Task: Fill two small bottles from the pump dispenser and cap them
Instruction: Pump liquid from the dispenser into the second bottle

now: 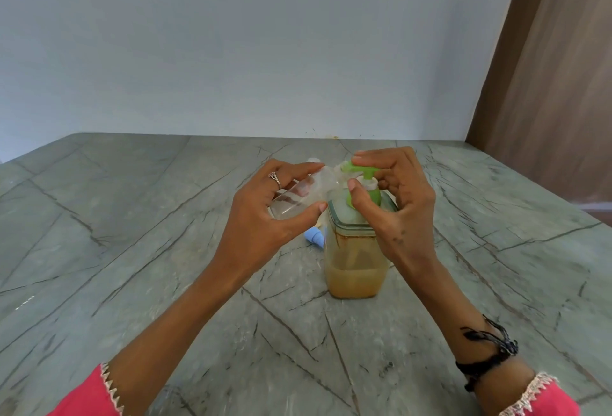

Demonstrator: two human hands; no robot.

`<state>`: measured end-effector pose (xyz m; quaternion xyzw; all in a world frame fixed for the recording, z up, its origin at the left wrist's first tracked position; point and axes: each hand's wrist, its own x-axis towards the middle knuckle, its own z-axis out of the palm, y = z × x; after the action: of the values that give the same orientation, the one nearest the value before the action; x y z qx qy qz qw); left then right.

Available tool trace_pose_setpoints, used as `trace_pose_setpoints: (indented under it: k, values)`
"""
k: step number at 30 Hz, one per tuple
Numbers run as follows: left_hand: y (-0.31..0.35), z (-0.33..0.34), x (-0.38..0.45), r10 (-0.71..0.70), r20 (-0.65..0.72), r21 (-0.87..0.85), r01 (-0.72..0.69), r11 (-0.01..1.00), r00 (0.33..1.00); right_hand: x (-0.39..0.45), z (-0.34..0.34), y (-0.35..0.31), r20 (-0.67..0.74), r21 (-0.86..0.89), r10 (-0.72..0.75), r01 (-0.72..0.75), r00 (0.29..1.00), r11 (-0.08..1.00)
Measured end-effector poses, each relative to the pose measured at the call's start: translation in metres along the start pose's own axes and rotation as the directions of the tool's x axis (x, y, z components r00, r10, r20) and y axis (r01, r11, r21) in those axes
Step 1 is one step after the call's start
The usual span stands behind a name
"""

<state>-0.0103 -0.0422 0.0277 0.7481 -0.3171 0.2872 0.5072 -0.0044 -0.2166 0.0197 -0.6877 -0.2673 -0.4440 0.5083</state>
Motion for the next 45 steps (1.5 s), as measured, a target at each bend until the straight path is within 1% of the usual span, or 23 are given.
trace_pose_setpoints:
  k: [4, 7, 19, 25, 29, 35, 38, 45]
  values:
    - [-0.0025, -0.0008, -0.0014, -0.003, 0.006, 0.040, 0.003, 0.999, 1.000, 0.0001, -0.0002, 0.0003, 0.002, -0.058, -0.019, 0.019, 1.000, 0.998]
    - [-0.0032, -0.0013, -0.0015, 0.017, 0.006, 0.052, -0.017, 0.998, 1.000, -0.0008, -0.0010, -0.0001, -0.002, -0.044, -0.011, 0.011, 1.000, 0.999]
    - [-0.0003, 0.0013, 0.0007, 0.006, -0.028, 0.013, -0.006, 1.000, 1.000, -0.0089, -0.0028, 0.0004, 0.077, -0.047, -0.037, 0.041, 0.996, 0.998]
    - [-0.0001, 0.0010, -0.0010, -0.011, -0.018, -0.005, 0.011, 1.000, 1.000, -0.0049, -0.0004, 0.0013, 0.021, -0.058, -0.057, 0.058, 0.998, 0.997]
    - [-0.0011, 0.0020, -0.0049, -0.016, -0.021, -0.012, 0.015, 1.000, 1.000, -0.0052, -0.0001, 0.0027, 0.010, -0.056, -0.066, 0.067, 0.998, 0.996]
    - [-0.0016, 0.0028, -0.0057, -0.004, -0.010, 0.005, 0.004, 1.000, 1.000, -0.0047, 0.0018, -0.0007, -0.041, -0.052, -0.037, 0.035, 0.998, 0.998]
    - [-0.0014, 0.0017, -0.0051, 0.007, -0.018, 0.009, -0.007, 1.000, 1.000, -0.0065, 0.0013, 0.0002, -0.025, -0.046, -0.048, 0.047, 0.999, 0.998]
    - [0.0011, 0.0028, -0.0024, -0.030, -0.040, -0.023, 0.029, 0.999, 0.999, -0.0086, 0.0004, -0.0003, 0.021, -0.065, -0.050, 0.052, 0.999, 0.997]
